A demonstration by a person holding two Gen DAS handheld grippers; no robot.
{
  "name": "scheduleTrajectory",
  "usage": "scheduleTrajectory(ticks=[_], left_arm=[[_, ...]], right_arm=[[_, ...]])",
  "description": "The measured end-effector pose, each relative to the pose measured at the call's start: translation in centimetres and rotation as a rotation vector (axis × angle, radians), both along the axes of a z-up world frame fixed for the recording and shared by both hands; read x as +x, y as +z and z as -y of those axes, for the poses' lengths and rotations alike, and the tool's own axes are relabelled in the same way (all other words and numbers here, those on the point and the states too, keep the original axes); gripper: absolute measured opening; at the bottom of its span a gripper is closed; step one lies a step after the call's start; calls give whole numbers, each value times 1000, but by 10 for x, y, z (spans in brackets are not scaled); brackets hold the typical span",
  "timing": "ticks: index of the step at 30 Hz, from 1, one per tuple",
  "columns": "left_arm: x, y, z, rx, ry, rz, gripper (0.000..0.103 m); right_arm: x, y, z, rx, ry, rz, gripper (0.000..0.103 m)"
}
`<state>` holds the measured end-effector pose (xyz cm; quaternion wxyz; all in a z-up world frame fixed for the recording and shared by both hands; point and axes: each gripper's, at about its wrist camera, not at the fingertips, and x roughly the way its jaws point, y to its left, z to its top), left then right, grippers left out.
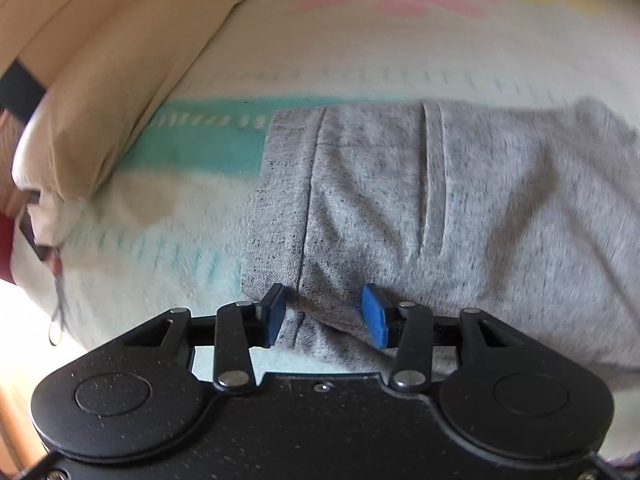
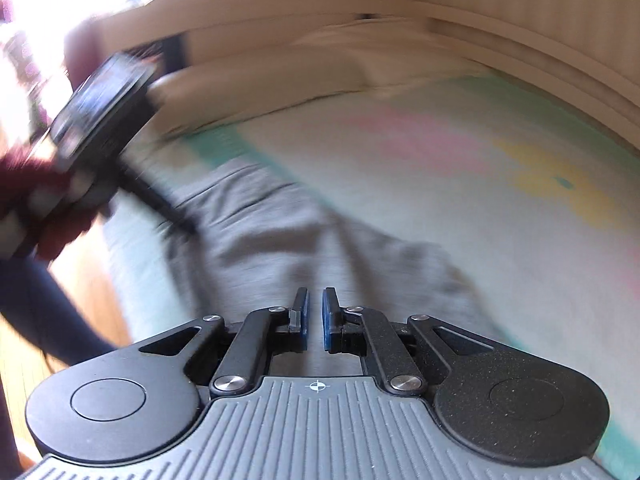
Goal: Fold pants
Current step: 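Open the left tool and release the folded sweatpants, withdrawing both tools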
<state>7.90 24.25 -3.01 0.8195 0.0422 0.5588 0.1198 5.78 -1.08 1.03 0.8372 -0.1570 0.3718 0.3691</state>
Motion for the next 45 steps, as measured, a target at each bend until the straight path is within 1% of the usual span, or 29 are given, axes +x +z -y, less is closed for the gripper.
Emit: scheduleTrajectory(ticks=[3,5,6,7,8,9,13,18,19,20,21,22,23,26,27,28,29,30,31,33,35,37,39,40,41,44,45], left_arm=[[0,8,-2,-25,20,46,53],[-1,13,1,-55,25,70,53],[-2,16,1,-81,25,84,53],[-2,18,1,-106,24,93,53],[-1,22,1,-124,23,98,53],[-1,24,1,-140,21,100,54],[-1,24,1,-166,19,94,54],[1,20,-13,-200,37,95,54],[0,20,-15,-204,44,96,54],[-1,22,-16,-209,52,98,54],[-1,22,-18,-213,60,100,54],[-1,23,-20,-218,68,103,54],[-1,23,-23,-219,75,109,54],[-5,31,-28,-204,97,144,54],[-6,34,-29,-187,103,165,54],[-7,36,-30,-172,106,182,54],[-7,38,-30,-161,108,193,54],[-7,39,-30,-148,110,202,55],[-6,38,-30,-141,114,202,57],[-5,37,-30,-139,121,200,57],[-4,36,-31,-142,119,197,58],[-4,36,-32,-119,125,204,58],[-4,35,-37,-103,146,199,59],[-5,33,-41,-114,165,197,61],[-5,32,-47,-138,185,192,61],[-5,25,-67,-253,248,168,62],[-5,24,-72,-276,268,165,62]], right_arm=[[-12,-11,-29,-24,95,-12,7],[-23,-18,-46,-54,148,4,7],[-28,-21,-53,-73,176,15,12],[-33,-23,-59,-95,203,30,18],[-37,-27,-62,-116,221,50,31],[-41,-31,-67,-135,237,74,36],[-48,-46,-76,-219,293,129,36],[-51,-65,-86,-309,313,213,35],[-51,-69,-88,-313,323,223,32],[-52,-70,-89,-305,335,229,18],[-50,-69,-89,-286,340,208,12],[-45,-65,-88,-253,312,160,12],[-37,-58,-84,-190,261,100,11],[-11,-30,-59,96,94,-122,11],[-6,-25,-51,165,65,-175,11],[-3,-25,-47,191,58,-213,11],[-4,-28,-48,171,67,-221,11],[-9,-32,-52,126,95,-199,11],[-16,-38,-58,70,142,-168,11],[-34,-49,-71,-44,229,-98,11],[-47,-54,-79,-108,273,-29,11],[-52,-53,-78,-126,285,3,11],[-50,-48,-74,-107,273,-12,11],[-49,-47,-72,-98,267,-20,11],[-47,-47,-71,-93,264,-26,11],[-46,-49,-71,-93,264,-27,11],[-48,-49,-72,-97,266,-24,11]])
